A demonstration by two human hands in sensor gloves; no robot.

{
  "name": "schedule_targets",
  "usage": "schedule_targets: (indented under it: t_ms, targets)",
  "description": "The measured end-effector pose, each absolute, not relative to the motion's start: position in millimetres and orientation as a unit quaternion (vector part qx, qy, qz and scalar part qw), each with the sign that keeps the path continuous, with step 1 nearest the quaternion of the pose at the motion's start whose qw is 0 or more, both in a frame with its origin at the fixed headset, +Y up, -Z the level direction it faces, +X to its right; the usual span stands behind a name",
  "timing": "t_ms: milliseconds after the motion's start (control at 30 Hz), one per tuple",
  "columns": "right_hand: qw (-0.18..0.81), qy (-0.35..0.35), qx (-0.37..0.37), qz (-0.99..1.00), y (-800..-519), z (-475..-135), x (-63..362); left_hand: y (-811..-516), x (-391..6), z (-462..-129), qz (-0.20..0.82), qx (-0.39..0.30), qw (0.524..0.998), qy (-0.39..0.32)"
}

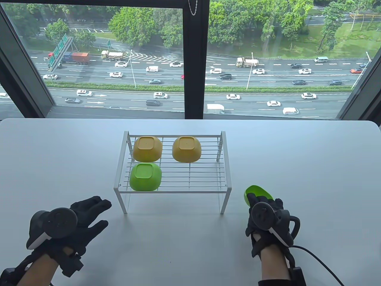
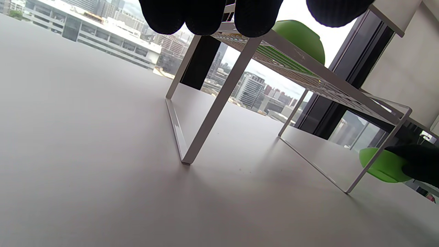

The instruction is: Flip small dish upside down onto kitchen shelf

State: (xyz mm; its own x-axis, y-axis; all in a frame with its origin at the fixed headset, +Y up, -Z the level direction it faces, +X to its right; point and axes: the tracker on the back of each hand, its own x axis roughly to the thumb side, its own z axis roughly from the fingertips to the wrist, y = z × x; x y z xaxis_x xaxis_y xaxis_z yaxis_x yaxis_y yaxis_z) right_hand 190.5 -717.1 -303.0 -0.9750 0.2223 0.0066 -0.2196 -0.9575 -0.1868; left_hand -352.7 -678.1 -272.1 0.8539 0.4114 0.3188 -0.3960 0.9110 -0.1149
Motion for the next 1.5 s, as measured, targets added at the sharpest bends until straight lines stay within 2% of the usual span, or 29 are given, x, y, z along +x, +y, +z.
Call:
schedule_targets:
  t_ms: [267,833,1133,1333,1500]
  targets:
    - [0.115,-0.103,0.0,0.988,-715,-302,189,-679,-351,-272,0.206,-0.028,0.963,-0.173]
    - [0.129,-0.179,0.023,0.975,-696,-289,185,-679,-350,-271,0.207,-0.027,0.962,-0.178]
    - [0.164,-0.237,0.054,0.956,-678,-274,177,-679,-350,-270,0.209,-0.026,0.961,-0.181]
    - [0.186,-0.242,0.083,0.949,-670,-266,171,-679,-349,-270,0.21,-0.028,0.96,-0.183]
    - [0.197,-0.272,0.105,0.936,-664,-260,168,-679,-349,-270,0.209,-0.028,0.96,-0.182]
